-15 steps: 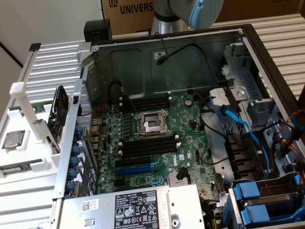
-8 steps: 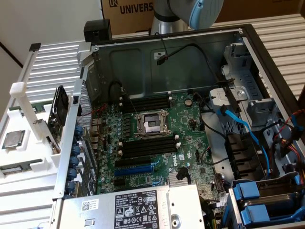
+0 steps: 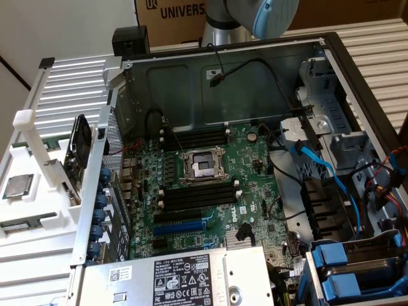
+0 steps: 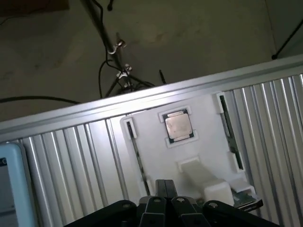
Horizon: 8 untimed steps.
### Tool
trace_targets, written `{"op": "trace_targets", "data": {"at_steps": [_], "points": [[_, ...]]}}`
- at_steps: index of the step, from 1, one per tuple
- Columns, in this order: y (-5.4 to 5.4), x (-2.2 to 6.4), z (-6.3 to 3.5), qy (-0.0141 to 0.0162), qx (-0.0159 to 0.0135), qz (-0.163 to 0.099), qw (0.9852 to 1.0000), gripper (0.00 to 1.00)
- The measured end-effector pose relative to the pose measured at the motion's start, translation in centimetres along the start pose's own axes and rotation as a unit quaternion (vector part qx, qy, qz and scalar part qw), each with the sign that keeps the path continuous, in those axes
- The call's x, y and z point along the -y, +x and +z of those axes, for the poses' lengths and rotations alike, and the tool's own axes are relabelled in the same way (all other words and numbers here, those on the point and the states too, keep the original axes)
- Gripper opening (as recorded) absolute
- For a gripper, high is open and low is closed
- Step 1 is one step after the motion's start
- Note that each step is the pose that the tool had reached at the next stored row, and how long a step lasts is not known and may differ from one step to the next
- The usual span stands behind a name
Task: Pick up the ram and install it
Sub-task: 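Pick up the ram and move it above insertion slot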
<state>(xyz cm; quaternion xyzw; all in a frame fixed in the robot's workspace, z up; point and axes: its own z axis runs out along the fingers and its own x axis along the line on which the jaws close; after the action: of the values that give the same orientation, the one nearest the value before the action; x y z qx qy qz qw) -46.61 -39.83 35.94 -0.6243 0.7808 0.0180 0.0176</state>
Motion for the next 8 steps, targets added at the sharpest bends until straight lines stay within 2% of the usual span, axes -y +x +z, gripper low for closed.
{"op": "trace_targets", "data": {"at_steps": [4,8], "points": [[0.11,0.03,0.34,-0.0013,-0.0002,-0.026,0.9997,0.11],[0.39,0.09,0.82,-0.0026,-0.0003,-0.052,0.9987,0.11]]}}
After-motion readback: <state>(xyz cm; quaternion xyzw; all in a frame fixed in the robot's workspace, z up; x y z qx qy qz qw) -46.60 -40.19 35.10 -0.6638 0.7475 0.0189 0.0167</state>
